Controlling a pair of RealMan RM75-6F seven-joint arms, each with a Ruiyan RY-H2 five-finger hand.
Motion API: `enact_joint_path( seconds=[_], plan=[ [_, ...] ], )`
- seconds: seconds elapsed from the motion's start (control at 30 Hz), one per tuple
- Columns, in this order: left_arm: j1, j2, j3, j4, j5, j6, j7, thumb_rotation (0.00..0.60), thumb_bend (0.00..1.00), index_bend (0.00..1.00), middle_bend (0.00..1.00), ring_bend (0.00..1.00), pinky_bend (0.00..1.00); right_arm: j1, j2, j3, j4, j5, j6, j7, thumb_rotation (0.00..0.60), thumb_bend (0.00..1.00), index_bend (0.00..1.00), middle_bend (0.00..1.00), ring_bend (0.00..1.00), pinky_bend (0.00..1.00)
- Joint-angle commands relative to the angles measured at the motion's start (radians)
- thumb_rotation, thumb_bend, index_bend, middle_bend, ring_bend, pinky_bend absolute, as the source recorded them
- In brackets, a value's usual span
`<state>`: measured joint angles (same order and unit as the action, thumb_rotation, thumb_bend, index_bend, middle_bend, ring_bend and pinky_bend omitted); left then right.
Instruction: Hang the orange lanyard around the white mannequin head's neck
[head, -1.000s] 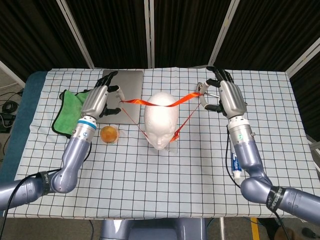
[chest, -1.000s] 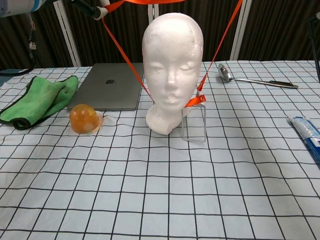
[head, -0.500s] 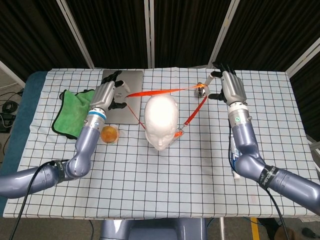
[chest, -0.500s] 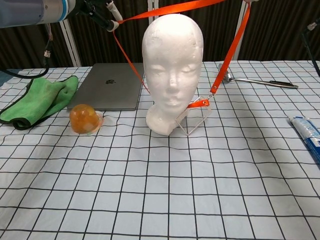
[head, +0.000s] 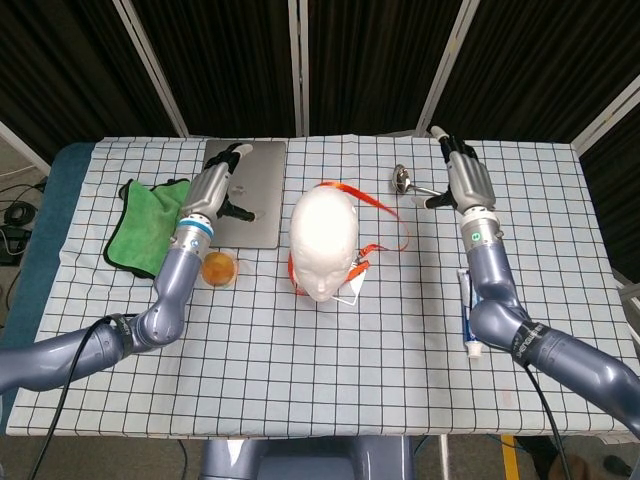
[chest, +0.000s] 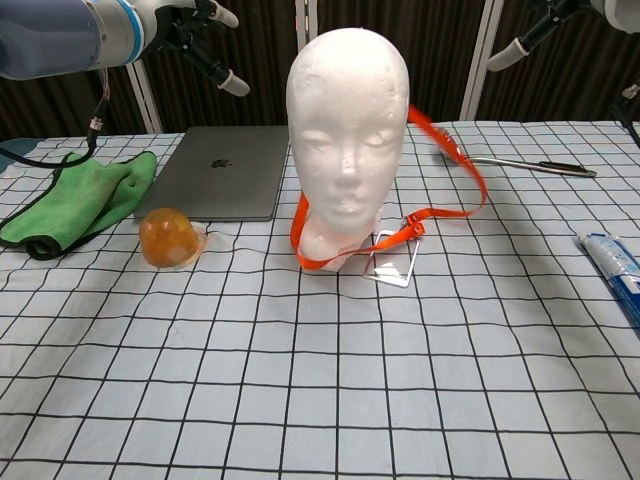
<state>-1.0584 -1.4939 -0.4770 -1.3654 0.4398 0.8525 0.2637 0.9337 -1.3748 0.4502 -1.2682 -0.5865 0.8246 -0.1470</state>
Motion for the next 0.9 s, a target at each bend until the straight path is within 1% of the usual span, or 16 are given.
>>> enact_joint_path(
  seconds=[0.03, 0.17, 0.27, 0.4, 0.6, 0.67, 0.73, 0.77, 0.83, 0.9],
  plan=[
    [-0.005, 0.027, 0.015, -0.007, -0.022, -0.047, 0.013, 0.600, 0.00, 0.00, 0.00, 0.00, 0.00, 0.004, -0.004, -0.009, 0.009, -0.010, 0.004, -0.011, 0.600, 0.00, 0.03, 0.00, 0.00, 0.00],
    [-0.009, 0.047, 0.024, -0.019, -0.028, -0.053, 0.018, 0.600, 0.00, 0.00, 0.00, 0.00, 0.00, 0.002, 0.005, -0.017, -0.001, -0.019, 0.017, -0.025, 0.600, 0.00, 0.03, 0.00, 0.00, 0.00],
    [0.000, 0.055, 0.030, -0.034, 0.002, -0.037, 0.004, 0.600, 0.00, 0.00, 0.00, 0.00, 0.00, -0.005, 0.023, -0.017, -0.027, -0.022, 0.028, -0.031, 0.600, 0.00, 0.03, 0.00, 0.00, 0.00],
    [0.025, 0.072, 0.042, -0.057, 0.059, -0.004, -0.018, 0.600, 0.00, 0.00, 0.00, 0.00, 0.00, -0.025, 0.062, -0.026, -0.076, -0.047, 0.054, -0.042, 0.600, 0.00, 0.03, 0.00, 0.00, 0.00],
    [0.101, 0.137, 0.069, -0.126, 0.193, 0.053, -0.069, 0.600, 0.00, 0.00, 0.00, 0.00, 0.00, -0.093, 0.153, -0.068, -0.177, -0.155, 0.115, -0.047, 0.600, 0.00, 0.03, 0.00, 0.00, 0.00],
    [0.134, 0.171, 0.087, -0.157, 0.249, 0.080, -0.078, 0.600, 0.00, 0.00, 0.00, 0.00, 0.00, -0.130, 0.190, -0.090, -0.219, -0.208, 0.141, -0.037, 0.600, 0.06, 0.03, 0.00, 0.00, 0.00],
    [0.175, 0.209, 0.108, -0.197, 0.309, 0.110, -0.094, 0.600, 0.00, 0.00, 0.00, 0.00, 0.00, -0.176, 0.232, -0.115, -0.269, -0.268, 0.162, -0.010, 0.600, 0.21, 0.03, 0.00, 0.00, 0.00],
    [0.190, 0.223, 0.115, -0.212, 0.329, 0.122, -0.099, 0.600, 0.00, 0.00, 0.00, 0.00, 0.00, -0.193, 0.247, -0.125, -0.287, -0.289, 0.166, 0.002, 0.600, 0.26, 0.03, 0.00, 0.00, 0.00],
    [0.237, 0.265, 0.144, -0.260, 0.391, 0.157, -0.113, 0.600, 0.00, 0.00, 0.00, 0.00, 0.00, -0.245, 0.293, -0.159, -0.337, -0.360, 0.178, 0.043, 0.600, 0.41, 0.04, 0.00, 0.00, 0.00],
    [0.271, 0.297, 0.174, -0.290, 0.432, 0.185, -0.102, 0.600, 0.00, 0.00, 0.00, 0.00, 0.00, -0.281, 0.323, -0.186, -0.366, -0.409, 0.186, 0.069, 0.600, 0.52, 0.05, 0.00, 0.00, 0.00]
  ],
)
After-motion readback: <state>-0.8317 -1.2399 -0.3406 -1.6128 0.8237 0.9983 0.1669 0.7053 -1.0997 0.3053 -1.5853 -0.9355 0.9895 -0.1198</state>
